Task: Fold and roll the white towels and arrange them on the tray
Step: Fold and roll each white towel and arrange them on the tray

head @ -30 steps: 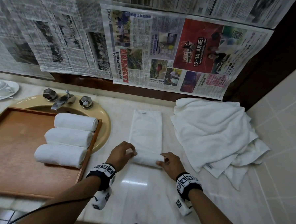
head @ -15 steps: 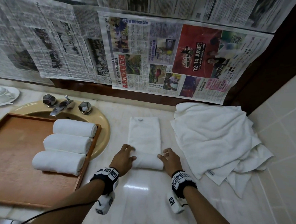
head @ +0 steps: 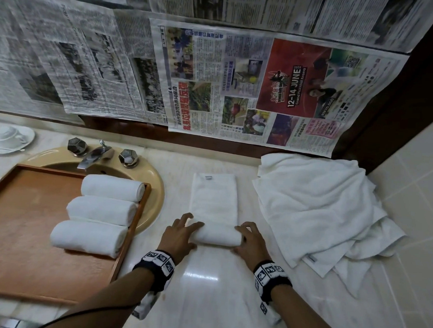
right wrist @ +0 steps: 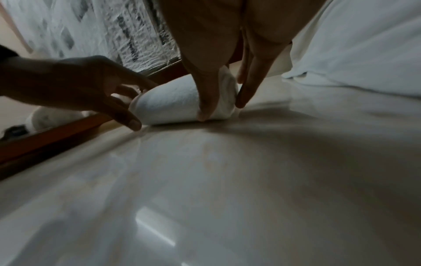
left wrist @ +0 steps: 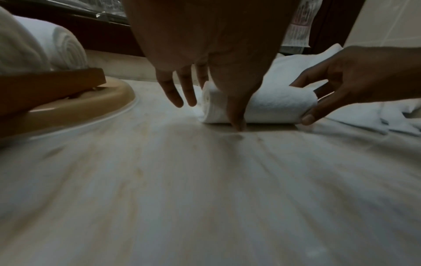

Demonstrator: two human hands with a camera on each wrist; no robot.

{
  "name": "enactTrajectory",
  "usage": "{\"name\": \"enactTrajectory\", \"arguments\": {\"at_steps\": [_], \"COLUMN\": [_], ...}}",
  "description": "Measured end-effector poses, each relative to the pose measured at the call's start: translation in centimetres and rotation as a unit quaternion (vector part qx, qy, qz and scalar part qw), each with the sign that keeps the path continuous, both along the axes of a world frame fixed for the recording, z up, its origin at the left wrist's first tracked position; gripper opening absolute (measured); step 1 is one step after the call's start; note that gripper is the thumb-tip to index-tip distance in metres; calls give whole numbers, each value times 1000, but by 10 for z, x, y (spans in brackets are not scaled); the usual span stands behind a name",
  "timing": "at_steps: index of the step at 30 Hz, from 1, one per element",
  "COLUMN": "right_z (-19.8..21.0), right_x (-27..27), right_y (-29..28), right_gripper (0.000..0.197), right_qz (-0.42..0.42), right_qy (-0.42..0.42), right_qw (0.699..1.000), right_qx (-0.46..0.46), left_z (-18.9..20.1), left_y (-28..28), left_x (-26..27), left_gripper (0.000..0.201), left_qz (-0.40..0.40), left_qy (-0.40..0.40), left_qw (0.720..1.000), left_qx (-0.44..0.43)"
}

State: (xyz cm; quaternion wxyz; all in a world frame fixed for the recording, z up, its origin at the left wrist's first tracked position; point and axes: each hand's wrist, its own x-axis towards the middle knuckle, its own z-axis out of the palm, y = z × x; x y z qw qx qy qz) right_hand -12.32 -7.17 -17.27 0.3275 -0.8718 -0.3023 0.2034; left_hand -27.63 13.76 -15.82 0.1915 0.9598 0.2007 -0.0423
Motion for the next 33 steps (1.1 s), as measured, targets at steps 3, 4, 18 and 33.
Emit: {"name": "enactTrajectory", "arguments": {"at_steps": [3,4,18,33], "right_z": [7,10,14,11], "right_x": [10,13,20,20], "right_y": [3,3,20,52], "right_gripper": [56,55,36,62], "right_qz": [19,35,-46,-88], "right_qy": [10,15,198,159], "right_qw": [1000,999,977,970], "right_qx": [11,3,-66,-163], "left_z": [3,3,10,-4], "left_y": [-2,-2,13,7], "left_x": [8,7,-11,-26], "left_gripper": [65,63,42,66], "left_qz": [2,1,85,27], "left_qy": [-7,-9,34,-44], "left_qw": [1000,1000,970,999], "left_qx": [14,7,-227,-15]}}
